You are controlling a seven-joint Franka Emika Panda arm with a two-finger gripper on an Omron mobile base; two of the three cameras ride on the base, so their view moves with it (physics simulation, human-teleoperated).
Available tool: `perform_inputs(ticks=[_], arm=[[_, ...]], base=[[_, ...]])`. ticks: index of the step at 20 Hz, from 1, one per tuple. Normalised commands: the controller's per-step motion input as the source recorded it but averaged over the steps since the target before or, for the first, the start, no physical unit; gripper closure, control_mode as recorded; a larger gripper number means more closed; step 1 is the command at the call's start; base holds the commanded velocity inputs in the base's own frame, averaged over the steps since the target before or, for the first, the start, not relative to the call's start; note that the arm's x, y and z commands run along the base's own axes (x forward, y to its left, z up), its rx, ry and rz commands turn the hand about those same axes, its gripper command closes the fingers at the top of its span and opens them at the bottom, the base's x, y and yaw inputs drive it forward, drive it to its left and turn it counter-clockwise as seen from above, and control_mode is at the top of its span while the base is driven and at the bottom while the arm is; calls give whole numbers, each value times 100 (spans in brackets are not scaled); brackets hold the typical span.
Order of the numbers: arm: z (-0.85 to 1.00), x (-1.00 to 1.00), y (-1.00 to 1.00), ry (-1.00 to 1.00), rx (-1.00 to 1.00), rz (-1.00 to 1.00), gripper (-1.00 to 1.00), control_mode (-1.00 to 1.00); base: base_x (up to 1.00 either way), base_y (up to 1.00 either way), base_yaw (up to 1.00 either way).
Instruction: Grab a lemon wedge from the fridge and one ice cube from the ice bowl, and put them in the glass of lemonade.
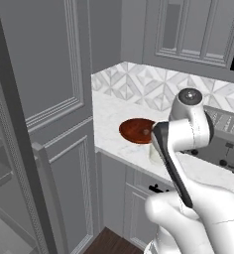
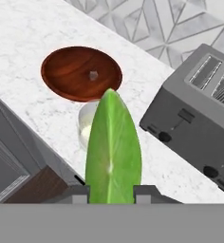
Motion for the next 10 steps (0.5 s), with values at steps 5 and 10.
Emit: perform_inputs(ticks=[5, 10], arm=[[-44, 33, -1, 39, 0, -2, 100, -100], [-20, 42, -10, 32, 0, 0, 100, -100]], base=[[0, 0, 0], [0, 0, 0]])
